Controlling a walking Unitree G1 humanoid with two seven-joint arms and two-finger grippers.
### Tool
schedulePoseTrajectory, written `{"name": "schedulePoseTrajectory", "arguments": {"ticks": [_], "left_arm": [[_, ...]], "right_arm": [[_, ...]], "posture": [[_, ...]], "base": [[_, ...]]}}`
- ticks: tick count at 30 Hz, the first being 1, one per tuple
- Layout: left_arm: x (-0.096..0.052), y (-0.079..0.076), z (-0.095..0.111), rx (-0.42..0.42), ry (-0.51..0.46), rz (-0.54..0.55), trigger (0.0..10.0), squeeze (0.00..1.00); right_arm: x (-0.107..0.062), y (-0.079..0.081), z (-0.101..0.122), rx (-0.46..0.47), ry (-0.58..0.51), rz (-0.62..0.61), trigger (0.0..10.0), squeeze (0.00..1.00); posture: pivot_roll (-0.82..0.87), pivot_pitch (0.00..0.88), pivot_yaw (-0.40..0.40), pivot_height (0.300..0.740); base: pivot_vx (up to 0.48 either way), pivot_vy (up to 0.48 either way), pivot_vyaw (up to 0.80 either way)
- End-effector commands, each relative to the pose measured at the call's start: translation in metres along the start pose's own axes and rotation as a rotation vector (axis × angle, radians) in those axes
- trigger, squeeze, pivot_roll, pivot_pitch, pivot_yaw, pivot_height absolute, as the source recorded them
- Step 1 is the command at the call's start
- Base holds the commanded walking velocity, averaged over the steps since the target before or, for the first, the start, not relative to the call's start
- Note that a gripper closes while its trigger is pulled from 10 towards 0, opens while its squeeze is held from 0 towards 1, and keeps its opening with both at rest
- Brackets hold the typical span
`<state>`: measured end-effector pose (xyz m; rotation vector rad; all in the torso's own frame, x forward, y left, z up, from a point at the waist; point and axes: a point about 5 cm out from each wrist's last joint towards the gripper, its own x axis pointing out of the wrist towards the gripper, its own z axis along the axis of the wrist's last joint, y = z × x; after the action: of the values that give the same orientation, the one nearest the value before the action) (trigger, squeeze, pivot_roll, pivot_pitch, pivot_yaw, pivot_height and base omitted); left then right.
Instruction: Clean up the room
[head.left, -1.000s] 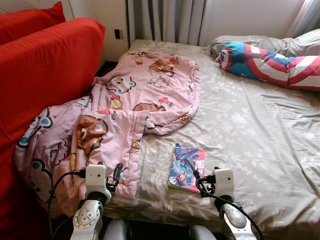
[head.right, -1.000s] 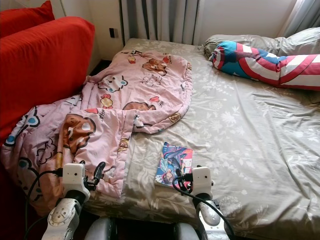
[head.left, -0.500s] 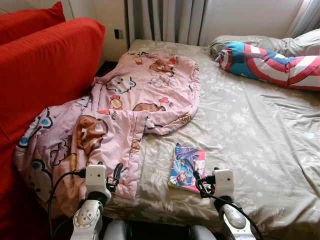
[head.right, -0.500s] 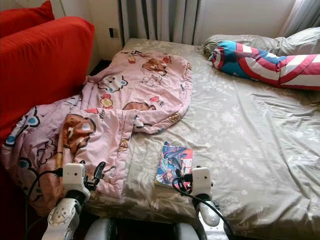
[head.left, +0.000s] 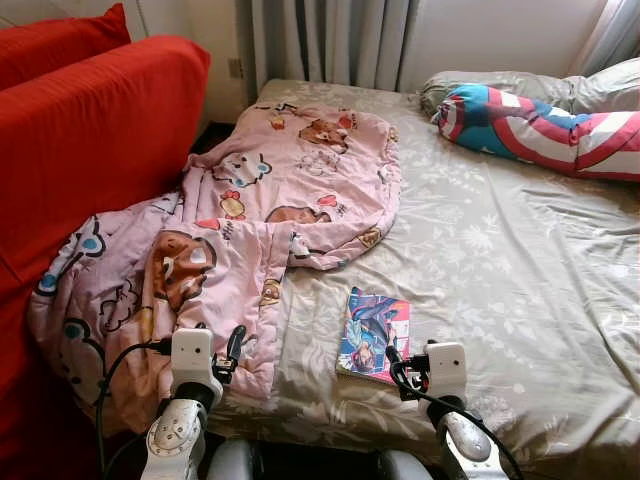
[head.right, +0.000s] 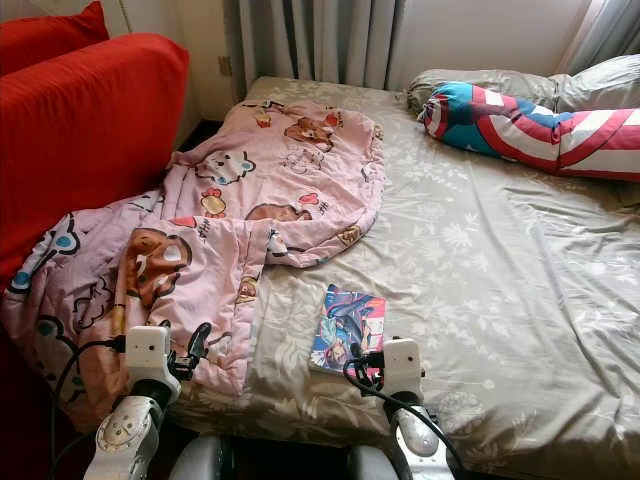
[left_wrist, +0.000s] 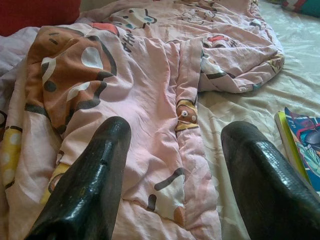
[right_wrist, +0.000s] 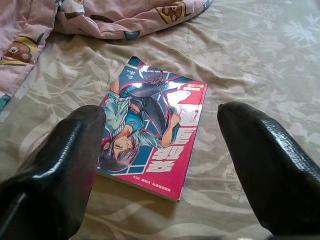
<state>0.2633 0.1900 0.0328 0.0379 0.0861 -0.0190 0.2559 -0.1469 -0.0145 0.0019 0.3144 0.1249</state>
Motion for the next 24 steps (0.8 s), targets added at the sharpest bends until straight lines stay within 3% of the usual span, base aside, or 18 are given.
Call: {"name": "schedulePoseTrajectory", "arguments": {"ticks": [1, 8, 13, 24], "left_arm": [[0.0019, -0.0026, 0.0022, -0.007, -0.005, -0.008, 10.0, 0.0], [0.0019, -0.003, 0.0022, -0.008, -0.005, -0.008, 10.0, 0.0], [0.0019, -0.0029, 0.002, -0.008, -0.004, -0.01, 10.0, 0.0], [0.002, -0.0031, 0.002, -0.007, -0.004, -0.01, 10.0, 0.0]], "right_arm": [[0.0011, -0.0033, 0.0022, 0.001, -0.009, -0.011, 10.0, 0.0], [0.0017, -0.0021, -0.0007, -0.015, 0.019, -0.003, 10.0, 0.0], [0.0018, -0.0016, -0.0018, -0.011, 0.025, -0.003, 10.0, 0.0], [0.0009, -0.0035, -0.0023, 0.004, 0.014, -0.006, 10.0, 0.0]], "posture": [[-0.13, 0.052, -0.053, 0.645], [-0.13, 0.054, -0.054, 0.645], [-0.13, 0.055, -0.053, 0.615], [-0.13, 0.055, -0.053, 0.615]], "base": [[0.0, 0.0, 0.0], [0.0, 0.0, 0.0], [0.0, 0.0, 0.0], [0.0, 0.0, 0.0]]}}
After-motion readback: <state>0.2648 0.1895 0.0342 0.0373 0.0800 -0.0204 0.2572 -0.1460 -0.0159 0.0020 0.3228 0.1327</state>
